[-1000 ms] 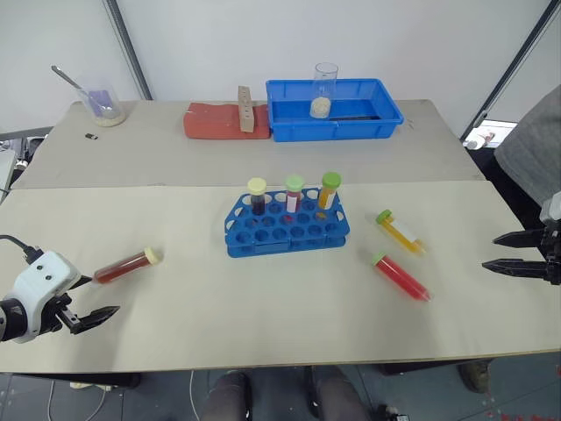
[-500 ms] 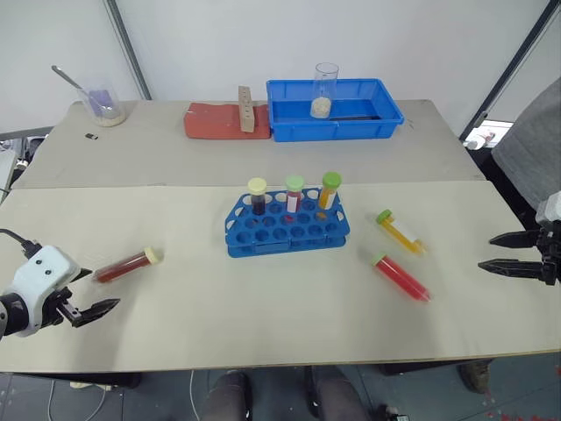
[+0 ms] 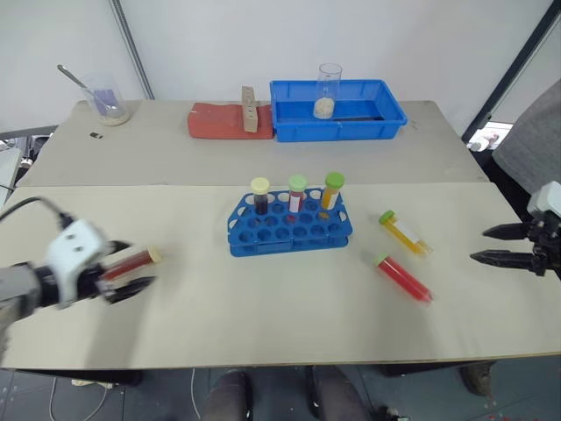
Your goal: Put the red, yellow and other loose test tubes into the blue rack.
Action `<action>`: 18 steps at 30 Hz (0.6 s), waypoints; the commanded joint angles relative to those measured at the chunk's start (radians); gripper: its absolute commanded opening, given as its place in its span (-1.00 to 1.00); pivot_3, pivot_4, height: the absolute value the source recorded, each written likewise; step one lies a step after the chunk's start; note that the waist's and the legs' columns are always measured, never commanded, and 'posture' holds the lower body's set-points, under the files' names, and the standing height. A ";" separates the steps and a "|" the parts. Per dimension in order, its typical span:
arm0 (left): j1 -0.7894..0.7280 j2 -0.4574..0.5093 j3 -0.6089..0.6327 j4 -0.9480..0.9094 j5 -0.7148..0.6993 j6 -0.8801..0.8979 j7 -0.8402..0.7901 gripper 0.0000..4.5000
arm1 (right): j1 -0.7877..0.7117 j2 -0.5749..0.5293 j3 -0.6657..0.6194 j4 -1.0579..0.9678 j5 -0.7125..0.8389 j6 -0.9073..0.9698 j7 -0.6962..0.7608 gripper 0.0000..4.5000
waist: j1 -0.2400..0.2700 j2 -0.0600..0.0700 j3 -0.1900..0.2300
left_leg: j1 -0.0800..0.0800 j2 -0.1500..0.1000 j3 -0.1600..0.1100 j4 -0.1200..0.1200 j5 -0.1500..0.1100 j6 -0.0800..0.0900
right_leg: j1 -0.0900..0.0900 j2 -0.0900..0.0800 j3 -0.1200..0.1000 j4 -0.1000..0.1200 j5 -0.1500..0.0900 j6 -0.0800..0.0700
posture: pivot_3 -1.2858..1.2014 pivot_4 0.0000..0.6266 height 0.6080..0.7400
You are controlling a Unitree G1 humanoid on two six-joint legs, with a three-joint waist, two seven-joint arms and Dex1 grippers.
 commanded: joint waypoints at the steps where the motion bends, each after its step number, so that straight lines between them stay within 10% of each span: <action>1: -0.095 -0.021 -0.115 -0.109 -0.061 0.057 0.012 0.99 | -0.060 0.021 0.061 -0.058 -0.043 0.025 -0.043 0.49 | -0.001 0.000 0.000 | 0.000 0.000 0.000 0.001 0.000 0.000 | 0.000 0.001 0.000 0.001 0.001 0.002 | 0.03 -0.52 1.00; 18: -0.360 -0.224 -0.405 -0.193 -0.059 0.024 0.064 0.99 | -0.658 0.353 0.499 0.475 -0.409 0.187 -0.125 0.49 | -0.004 0.000 0.000 | -0.005 -0.002 -0.003 0.005 0.000 0.000 | 0.000 0.002 0.001 -0.001 0.005 -0.002 | 0.03 -0.52 1.00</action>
